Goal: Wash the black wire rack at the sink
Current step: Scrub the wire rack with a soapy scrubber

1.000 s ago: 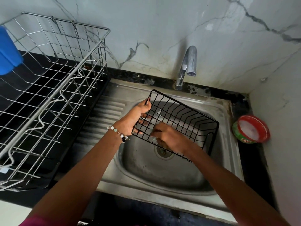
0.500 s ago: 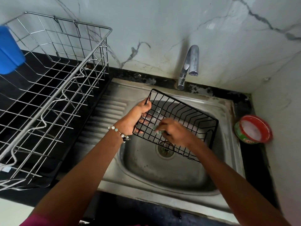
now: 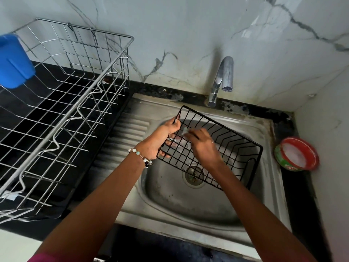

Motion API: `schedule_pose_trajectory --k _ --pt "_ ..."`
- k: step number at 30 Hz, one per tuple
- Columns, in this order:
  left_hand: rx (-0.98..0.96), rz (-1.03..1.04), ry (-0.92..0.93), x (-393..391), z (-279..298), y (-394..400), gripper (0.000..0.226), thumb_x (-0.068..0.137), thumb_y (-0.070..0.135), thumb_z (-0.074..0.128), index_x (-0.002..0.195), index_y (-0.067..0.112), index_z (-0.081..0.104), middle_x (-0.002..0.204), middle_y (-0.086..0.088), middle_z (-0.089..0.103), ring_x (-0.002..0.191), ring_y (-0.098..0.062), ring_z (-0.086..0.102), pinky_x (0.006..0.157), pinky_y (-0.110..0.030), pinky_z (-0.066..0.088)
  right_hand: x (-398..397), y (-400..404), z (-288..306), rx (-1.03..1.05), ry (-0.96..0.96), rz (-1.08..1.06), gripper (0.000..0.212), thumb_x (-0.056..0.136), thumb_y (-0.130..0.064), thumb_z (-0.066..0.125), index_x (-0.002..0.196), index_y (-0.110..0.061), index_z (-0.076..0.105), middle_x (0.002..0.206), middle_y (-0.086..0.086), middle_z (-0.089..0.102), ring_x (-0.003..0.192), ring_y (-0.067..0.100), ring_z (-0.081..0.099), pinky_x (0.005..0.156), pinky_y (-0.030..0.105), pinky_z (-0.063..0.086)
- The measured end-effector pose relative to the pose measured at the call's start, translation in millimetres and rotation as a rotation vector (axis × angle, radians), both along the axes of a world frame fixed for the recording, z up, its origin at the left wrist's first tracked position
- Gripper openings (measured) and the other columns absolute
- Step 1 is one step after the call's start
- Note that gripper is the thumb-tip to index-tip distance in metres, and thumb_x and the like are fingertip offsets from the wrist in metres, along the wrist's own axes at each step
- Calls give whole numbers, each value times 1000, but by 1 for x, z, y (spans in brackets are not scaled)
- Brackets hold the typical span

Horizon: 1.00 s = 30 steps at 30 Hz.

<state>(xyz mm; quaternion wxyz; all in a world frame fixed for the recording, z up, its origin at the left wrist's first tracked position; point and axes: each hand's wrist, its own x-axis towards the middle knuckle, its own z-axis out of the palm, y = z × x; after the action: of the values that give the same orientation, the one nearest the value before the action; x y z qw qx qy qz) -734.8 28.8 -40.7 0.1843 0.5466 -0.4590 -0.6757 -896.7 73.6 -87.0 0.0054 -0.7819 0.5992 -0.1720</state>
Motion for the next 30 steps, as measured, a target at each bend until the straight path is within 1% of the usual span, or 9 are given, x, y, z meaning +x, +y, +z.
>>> schedule_pose_trajectory --k 3,7,10,13,16,19,22,27,30 --pt "9 4 2 4 -2 0 43 93 60 42 136 53 41 127 -1 56 96 -16 55 70 -39 47 -14 12 -6 14 -17 -153 43 64 15 73 105 3 67 104 21 64 95 38 60 70 44 59" --pt "2 2 -19 -3 -3 2 43 94 60 42 136 53 41 130 -3 54 101 -18 53 66 -36 47 -4 9 -2 102 -107 -266 30 86 1 58 117 1 60 116 21 55 103 34 55 83 39 55" --pt "-8 8 -27 -11 -4 3 44 93 59 44 137 51 41 131 -1 56 108 -21 55 74 -40 49 15 -1 3 81 -172 -187 30 77 9 66 106 4 65 103 22 62 93 36 61 76 35 54" --pt "-10 14 -44 -13 -5 3 43 91 60 47 133 51 45 124 -2 61 109 -24 59 86 -49 49 17 -6 3 62 -108 -44 34 70 14 68 102 5 67 100 19 64 92 35 61 74 35 54" --pt "-8 6 -38 -9 -6 2 39 92 60 44 130 52 47 125 -6 60 107 -23 58 81 -43 49 5 -1 -1 53 -192 -118 32 78 9 62 109 2 65 107 11 61 101 29 56 83 29 51" --pt "-6 18 -29 -5 -6 3 36 93 59 43 129 52 47 127 -9 58 97 -19 54 76 -39 47 -2 13 -2 35 -107 -214 36 74 14 63 109 6 65 106 22 62 101 38 57 79 42 56" --pt "-3 15 -29 -7 -8 4 36 92 61 45 126 52 49 129 -10 57 95 -18 54 74 -37 47 5 12 1 89 -153 -288 33 80 10 57 112 6 63 111 23 60 107 37 53 85 41 52" --pt "-6 -6 -23 -12 -8 7 41 91 62 44 131 55 44 123 -2 61 105 -20 58 79 -42 48 22 -4 5 68 -227 -201 31 67 19 64 94 7 69 93 22 63 89 38 60 71 35 54" --pt "-9 36 -2 -8 -4 4 42 94 58 43 134 50 43 131 -1 56 104 -20 56 73 -38 46 15 6 4 125 -245 3 26 73 15 62 95 3 70 96 18 64 92 34 59 78 36 50"
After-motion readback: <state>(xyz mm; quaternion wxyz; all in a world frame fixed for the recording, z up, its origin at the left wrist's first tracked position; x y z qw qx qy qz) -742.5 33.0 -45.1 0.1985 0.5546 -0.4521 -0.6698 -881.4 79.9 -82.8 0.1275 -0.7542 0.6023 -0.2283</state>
